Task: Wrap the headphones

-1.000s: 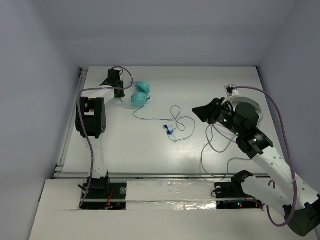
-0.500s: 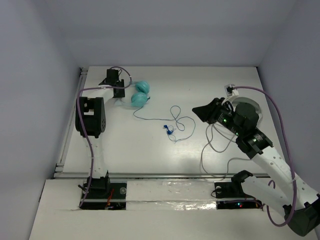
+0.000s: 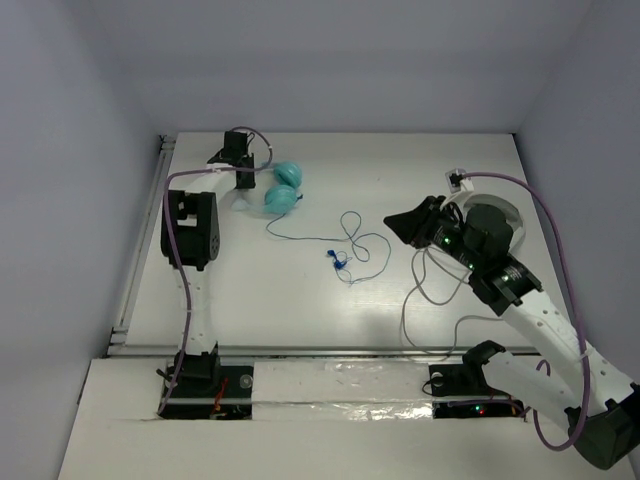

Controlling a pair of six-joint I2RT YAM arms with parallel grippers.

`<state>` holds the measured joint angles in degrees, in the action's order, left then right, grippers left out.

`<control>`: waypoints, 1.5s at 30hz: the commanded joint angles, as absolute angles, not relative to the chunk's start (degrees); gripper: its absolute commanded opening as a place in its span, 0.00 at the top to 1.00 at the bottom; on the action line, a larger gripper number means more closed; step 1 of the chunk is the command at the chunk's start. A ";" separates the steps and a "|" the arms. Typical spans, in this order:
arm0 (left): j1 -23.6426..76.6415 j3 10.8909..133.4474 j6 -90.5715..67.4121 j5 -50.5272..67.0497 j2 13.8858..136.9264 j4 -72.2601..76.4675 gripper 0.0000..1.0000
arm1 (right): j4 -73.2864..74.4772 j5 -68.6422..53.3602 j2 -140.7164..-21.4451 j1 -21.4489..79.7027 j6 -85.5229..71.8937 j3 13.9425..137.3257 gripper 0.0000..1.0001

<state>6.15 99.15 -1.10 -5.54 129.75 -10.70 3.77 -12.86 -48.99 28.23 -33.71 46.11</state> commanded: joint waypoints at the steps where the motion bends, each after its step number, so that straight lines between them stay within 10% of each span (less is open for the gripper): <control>1: 7.21 101.43 -1.05 -6.24 131.75 -14.94 0.75 | 0.62 -12.66 -48.08 28.74 -33.75 45.70 0.72; 3: 7.21 100.38 -1.41 -6.33 131.40 -14.07 1.00 | 0.62 -12.57 -47.46 28.74 -34.01 45.35 0.74; 10: 7.21 97.91 -4.04 -1.94 122.82 -13.45 1.00 | -1.75 -13.44 -48.86 28.74 -33.49 44.12 1.00; 18: 7.21 95.89 -11.07 11.24 104.26 -17.84 1.00 | -9.14 -20.30 -58.43 28.74 -31.12 46.05 1.00; 22: 7.21 93.26 -14.06 16.34 96.44 -18.28 1.00 | -11.86 -24.86 -65.55 28.74 -27.17 49.73 0.52; 29: 7.21 91.05 -16.52 24.42 88.69 -18.63 1.00 | -12.22 -24.26 -73.82 28.74 -16.62 55.45 0.17; 45: 7.21 96.41 -23.12 35.33 77.87 -17.14 1.00 | -33.62 -33.21 -84.72 28.74 -22.04 48.62 0.20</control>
